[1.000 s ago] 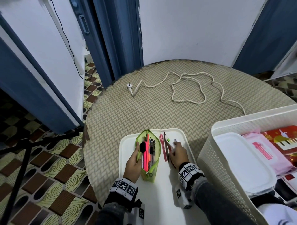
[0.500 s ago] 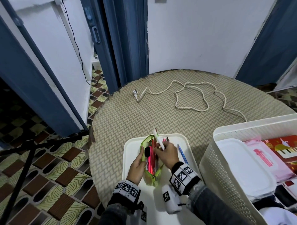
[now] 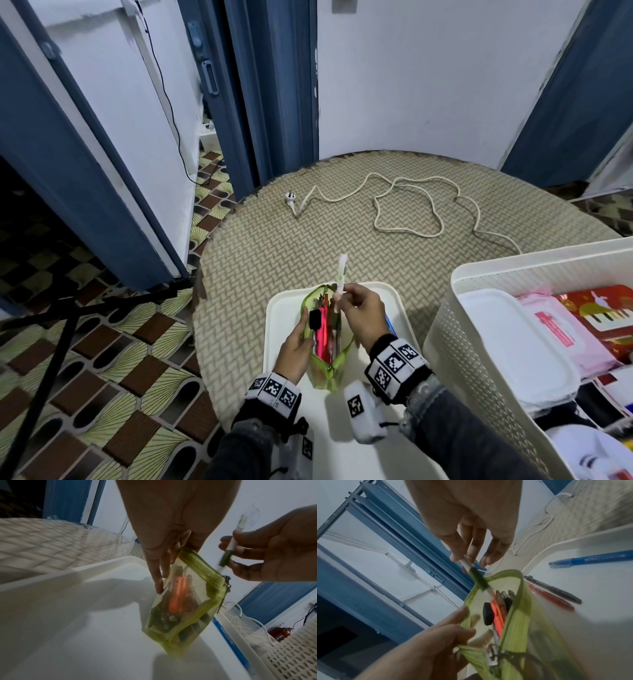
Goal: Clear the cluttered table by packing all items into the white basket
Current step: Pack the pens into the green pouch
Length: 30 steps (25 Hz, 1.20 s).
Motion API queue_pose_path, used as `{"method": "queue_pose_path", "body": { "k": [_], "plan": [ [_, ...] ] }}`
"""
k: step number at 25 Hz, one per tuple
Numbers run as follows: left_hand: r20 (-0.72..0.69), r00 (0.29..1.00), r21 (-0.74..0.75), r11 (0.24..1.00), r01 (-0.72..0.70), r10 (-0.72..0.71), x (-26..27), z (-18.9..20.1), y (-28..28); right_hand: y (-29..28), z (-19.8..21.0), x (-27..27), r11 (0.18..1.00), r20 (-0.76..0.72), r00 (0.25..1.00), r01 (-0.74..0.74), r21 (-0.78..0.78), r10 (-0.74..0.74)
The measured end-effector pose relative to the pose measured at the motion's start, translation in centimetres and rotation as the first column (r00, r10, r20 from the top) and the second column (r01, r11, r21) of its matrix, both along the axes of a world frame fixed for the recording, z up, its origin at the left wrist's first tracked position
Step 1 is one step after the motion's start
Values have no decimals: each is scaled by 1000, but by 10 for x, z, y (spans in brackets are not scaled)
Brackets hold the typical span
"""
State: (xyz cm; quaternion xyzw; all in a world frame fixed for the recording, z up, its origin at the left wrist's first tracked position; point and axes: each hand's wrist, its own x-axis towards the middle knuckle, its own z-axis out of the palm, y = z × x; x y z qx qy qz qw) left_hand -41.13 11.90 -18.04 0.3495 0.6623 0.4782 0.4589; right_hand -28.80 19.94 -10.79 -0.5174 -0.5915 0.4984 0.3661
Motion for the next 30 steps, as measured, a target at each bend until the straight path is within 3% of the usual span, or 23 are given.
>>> {"method": "queue_pose_path", "body": {
  "k": [2, 4, 7, 11, 13, 15, 17, 22, 30],
  "plan": [
    [-15, 1000, 4, 1000, 1, -1, -1, -3, 1, 1, -6, -5, 1000, 27, 1000, -6, -15, 7],
    [-2, 1000, -12, 1000, -4, 4, -2, -4, 1, 0, -14, -8, 997, 181, 981, -76, -6, 76],
    [-7, 1000, -16, 1000, 0, 0, -3, -5, 0, -3, -27, -8, 965, 415, 881, -260, 29, 225],
    [-7, 1000, 6, 1000, 8, -8, -3, -8, 0, -4, -36, -6, 910, 496, 789, -414, -9, 363],
    [-9, 1000, 22, 1000, -2, 2, -4, -10, -1, -2, -38, -5, 935, 462, 847, -343, 95, 264],
    [-10, 1000, 40, 999, -21, 21, -9, -15, -3, 7, -42, 0, 965, 365, 931, -114, 234, 22],
    [-8, 999, 28, 998, -52, 52, -16, -21, -5, 21, -52, 10, 973, 349, 932, 21, 231, -103],
    [-17, 998, 8, 998, -61, 61, -25, -31, -10, 39, -78, 28, 994, 519, 852, -11, -108, 66],
    [-55, 992, 11, 994, -111, 111, -22, -24, -10, 36, -83, 32, 970, 472, 881, 75, -232, 45]
  ]
}}
